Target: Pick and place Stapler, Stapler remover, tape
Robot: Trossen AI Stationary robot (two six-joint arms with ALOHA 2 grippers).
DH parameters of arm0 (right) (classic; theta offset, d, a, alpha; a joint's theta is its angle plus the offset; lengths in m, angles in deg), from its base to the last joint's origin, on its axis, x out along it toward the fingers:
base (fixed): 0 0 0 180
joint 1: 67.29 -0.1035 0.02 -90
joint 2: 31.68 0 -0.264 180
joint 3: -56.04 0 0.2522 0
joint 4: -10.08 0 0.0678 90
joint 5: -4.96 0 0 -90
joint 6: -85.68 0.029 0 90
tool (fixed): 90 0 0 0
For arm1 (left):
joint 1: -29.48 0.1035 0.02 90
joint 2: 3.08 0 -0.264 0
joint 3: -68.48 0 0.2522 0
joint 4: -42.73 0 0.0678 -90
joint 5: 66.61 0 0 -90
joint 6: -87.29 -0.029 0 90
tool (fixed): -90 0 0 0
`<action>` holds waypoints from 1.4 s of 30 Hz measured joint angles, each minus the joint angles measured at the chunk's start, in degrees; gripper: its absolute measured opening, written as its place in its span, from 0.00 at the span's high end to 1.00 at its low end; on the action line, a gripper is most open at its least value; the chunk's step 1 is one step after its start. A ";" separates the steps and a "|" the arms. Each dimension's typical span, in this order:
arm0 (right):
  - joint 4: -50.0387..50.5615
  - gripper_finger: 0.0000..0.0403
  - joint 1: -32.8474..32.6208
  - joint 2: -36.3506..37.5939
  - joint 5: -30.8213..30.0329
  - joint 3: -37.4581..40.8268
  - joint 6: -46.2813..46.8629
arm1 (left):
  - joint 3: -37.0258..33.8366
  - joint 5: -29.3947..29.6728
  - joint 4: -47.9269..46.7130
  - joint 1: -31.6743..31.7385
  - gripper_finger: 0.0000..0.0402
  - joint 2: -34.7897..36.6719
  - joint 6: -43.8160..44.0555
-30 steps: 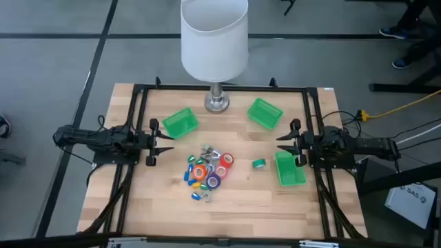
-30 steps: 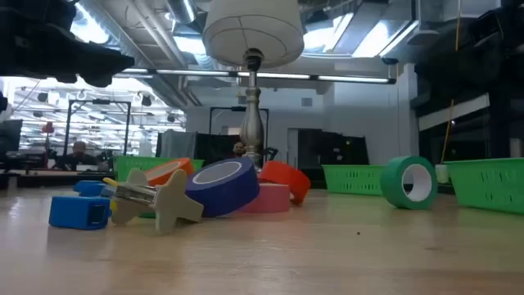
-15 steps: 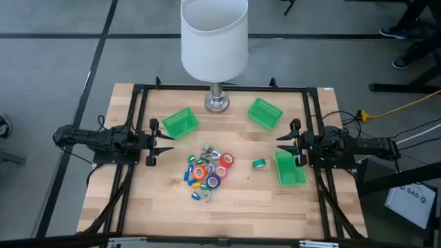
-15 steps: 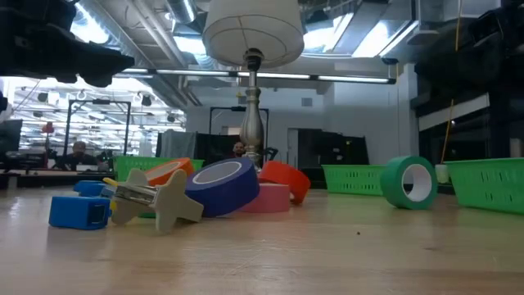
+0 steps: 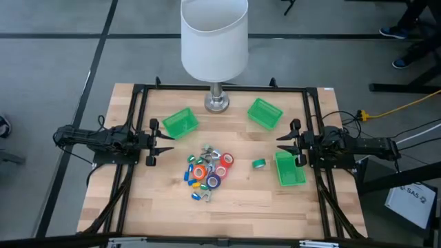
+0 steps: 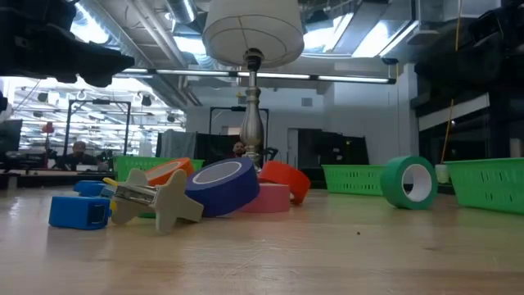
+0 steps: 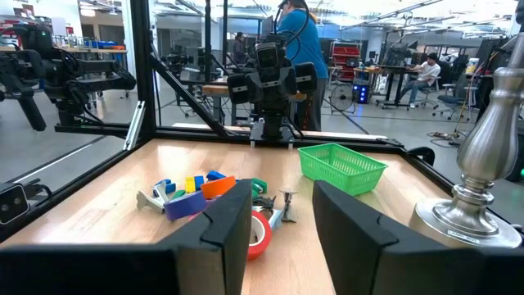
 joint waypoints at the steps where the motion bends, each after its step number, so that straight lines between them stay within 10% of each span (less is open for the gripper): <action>1: 0.00 0.66 0.02 0.00 0.00 0.00 0.00 | 0.00 0.02 0.00 0.00 0.61 0.00 0.00; 16: 0.00 0.66 0.01 0.00 0.00 0.00 0.15 | -0.01 0.02 0.01 0.02 0.61 0.00 0.00; 31: -4.51 0.66 0.02 0.00 0.30 -0.02 24.46 | -0.02 0.02 0.02 0.02 0.61 0.00 0.00; 42: -9.93 0.66 -1.19 -3.94 10.49 -1.36 18.39 | -0.01 0.00 0.01 0.01 0.61 0.00 0.00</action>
